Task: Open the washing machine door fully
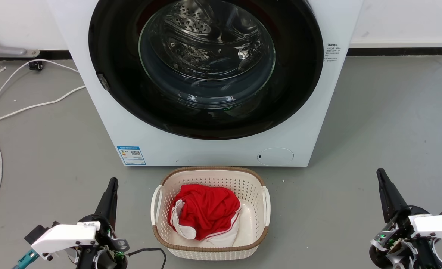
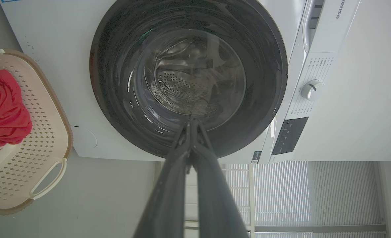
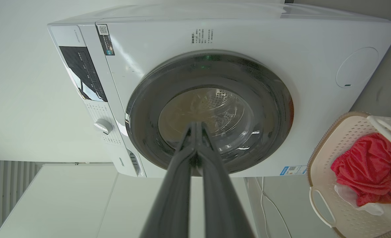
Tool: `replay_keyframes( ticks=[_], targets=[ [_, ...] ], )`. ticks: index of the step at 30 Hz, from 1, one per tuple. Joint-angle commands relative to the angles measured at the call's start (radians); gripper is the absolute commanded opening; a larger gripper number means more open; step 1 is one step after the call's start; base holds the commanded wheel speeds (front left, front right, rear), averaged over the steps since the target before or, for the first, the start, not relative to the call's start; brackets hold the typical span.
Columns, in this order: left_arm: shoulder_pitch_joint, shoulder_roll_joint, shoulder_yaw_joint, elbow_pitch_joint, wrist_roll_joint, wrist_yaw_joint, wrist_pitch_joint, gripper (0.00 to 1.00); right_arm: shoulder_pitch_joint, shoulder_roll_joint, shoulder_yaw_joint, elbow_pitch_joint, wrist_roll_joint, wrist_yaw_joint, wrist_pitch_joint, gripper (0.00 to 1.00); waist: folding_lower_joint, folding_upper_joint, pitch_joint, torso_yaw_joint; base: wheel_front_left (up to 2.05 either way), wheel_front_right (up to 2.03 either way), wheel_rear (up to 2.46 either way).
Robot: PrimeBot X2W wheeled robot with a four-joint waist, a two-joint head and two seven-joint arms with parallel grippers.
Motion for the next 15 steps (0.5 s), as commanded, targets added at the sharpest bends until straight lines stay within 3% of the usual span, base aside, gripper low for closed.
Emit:
replay_keyframes(
  ticks=[1, 14, 15],
  targets=[
    [-0.008, -0.001, 0.002, 0.0, 0.001, -0.003, 0.002, 0.0, -0.013, 0.003, 0.0, 0.001, -0.001, 0.0, 0.0, 0.0, 0.0, 0.0, 0.0, 0.0, 0.0, 0.0, 0.0],
    [-0.008, -0.001, 0.002, 0.0, 0.001, -0.003, 0.001, 0.0, -0.013, 0.003, 0.0, 0.001, -0.001, 0.0, 0.0, 0.0, 0.0, 0.0, 0.0, 0.0, 0.0, 0.0, 0.0],
    [0.001, 0.0, 0.0, 0.003, 0.0, 0.0, 0.0, 1.0, 0.002, 0.0, 0.0, 0.002, 0.0, 0.0, 0.0, 1.0, 0.0, 0.0, 0.0, 0.0, 0.0, 0.0, 0.0]
  ],
)
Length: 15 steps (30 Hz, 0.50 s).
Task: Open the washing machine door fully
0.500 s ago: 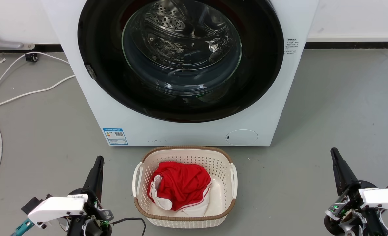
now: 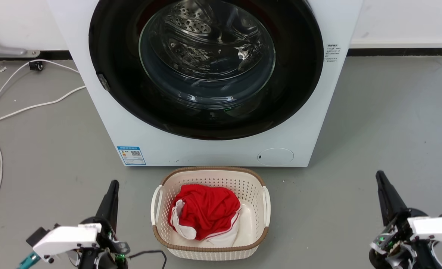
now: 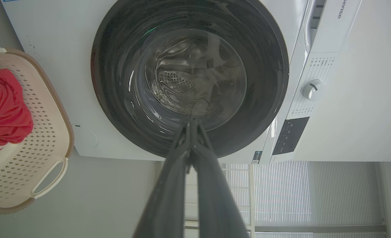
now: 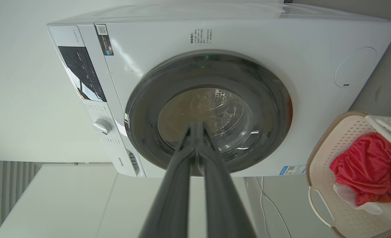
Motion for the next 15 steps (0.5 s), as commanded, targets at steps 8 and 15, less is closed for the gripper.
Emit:
replay_keyframes(
  ticks=[8, 15],
  targets=[
    [0.005, -0.001, -0.031, 0.0, 0.021, 0.001, -0.033, 1.0, 0.023, 0.001, 0.011, -0.015, -0.018, 0.0, -0.034, 1.0, 0.0001, 0.0, -0.001, 0.001, 0.0, 0.0, 0.0],
    [0.003, -0.001, -0.042, -0.028, 0.072, 0.0, -0.063, 1.0, 0.033, 0.001, 0.015, -0.048, -0.089, 0.0, -0.063, 1.0, 0.0001, 0.0, -0.002, 0.004, 0.0, 0.0, 0.0]
  ],
)
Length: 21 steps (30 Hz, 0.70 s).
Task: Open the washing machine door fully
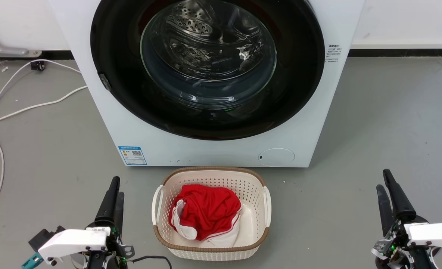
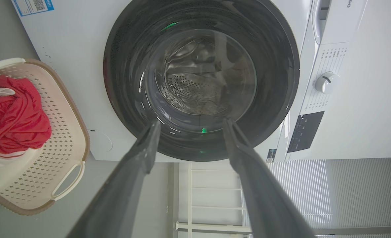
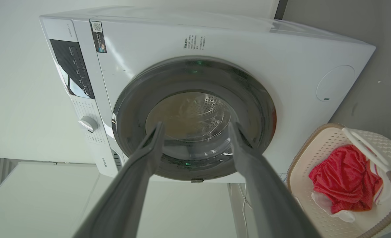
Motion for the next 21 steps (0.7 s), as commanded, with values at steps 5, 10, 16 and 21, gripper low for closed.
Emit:
replay_keyframes(
  ticks=[5, 10, 16, 21],
  targets=[
    [-0.025, 0.003, -0.002, -0.068, 0.131, -0.001, -0.033, 1.0, -0.001, 0.0, 0.014, -0.067, -0.167, 0.0, -0.034, 1.0, 0.0, 0.0, -0.002, 0.004, 0.0, 0.0, 0.0],
    [-0.024, 0.003, -0.005, -0.103, 0.249, -0.001, -0.055, 1.0, 0.004, 0.0, 0.028, -0.097, -0.318, 0.0, -0.055, 1.0, 0.0, 0.0, -0.002, 0.006, 0.0, 0.0, 0.0],
    [-0.024, 0.003, -0.021, -0.122, 0.355, -0.002, -0.075, 1.0, 0.012, 0.0, 0.038, -0.111, -0.454, 0.0, -0.075, 1.0, 0.0, 0.0, -0.002, 0.009, 0.0, 0.0, 0.0],
    [-0.023, 0.005, -0.036, -0.133, 0.455, -0.002, -0.094, 1.0, 0.018, 0.001, 0.048, -0.126, -0.58, 0.0, -0.089, 1.0, 0.0, 0.0, -0.003, 0.011, 0.0, 0.0, 0.0]
  ],
)
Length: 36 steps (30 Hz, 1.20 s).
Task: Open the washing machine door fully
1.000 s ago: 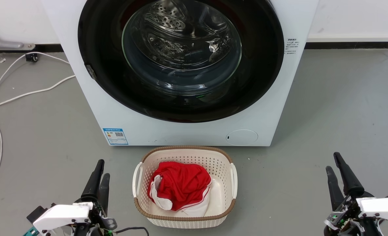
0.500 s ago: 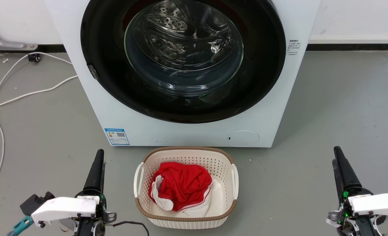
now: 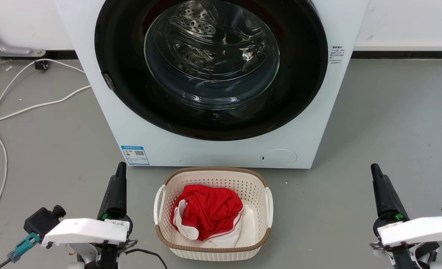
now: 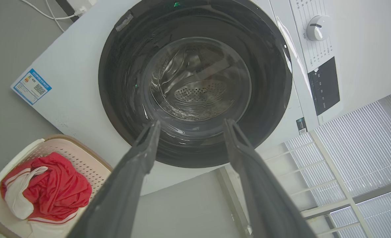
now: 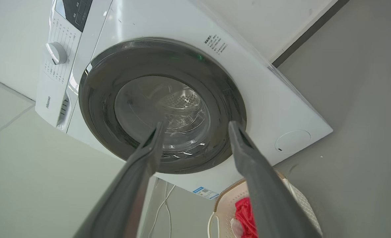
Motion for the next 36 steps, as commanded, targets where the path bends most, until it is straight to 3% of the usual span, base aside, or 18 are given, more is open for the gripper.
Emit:
replay_keyframes(
  ticks=[1, 36],
  targets=[
    [-0.023, 0.006, -0.004, -0.02, 0.039, -0.002, -0.011, 1.0, -0.004, 0.0, 0.003, -0.027, -0.047, 0.0, -0.006, 1.0, 0.0, 0.0, 0.0, 0.001, 0.0, 0.0, 0.0],
    [-0.061, 0.032, -0.026, -0.002, 0.591, 0.006, -0.119, 1.0, 0.046, 0.001, 0.013, -0.146, -0.589, 0.0, -0.02, 1.0, -0.0001, 0.0, 0.001, 0.006, 0.0, 0.0, 0.0]
  ],
)
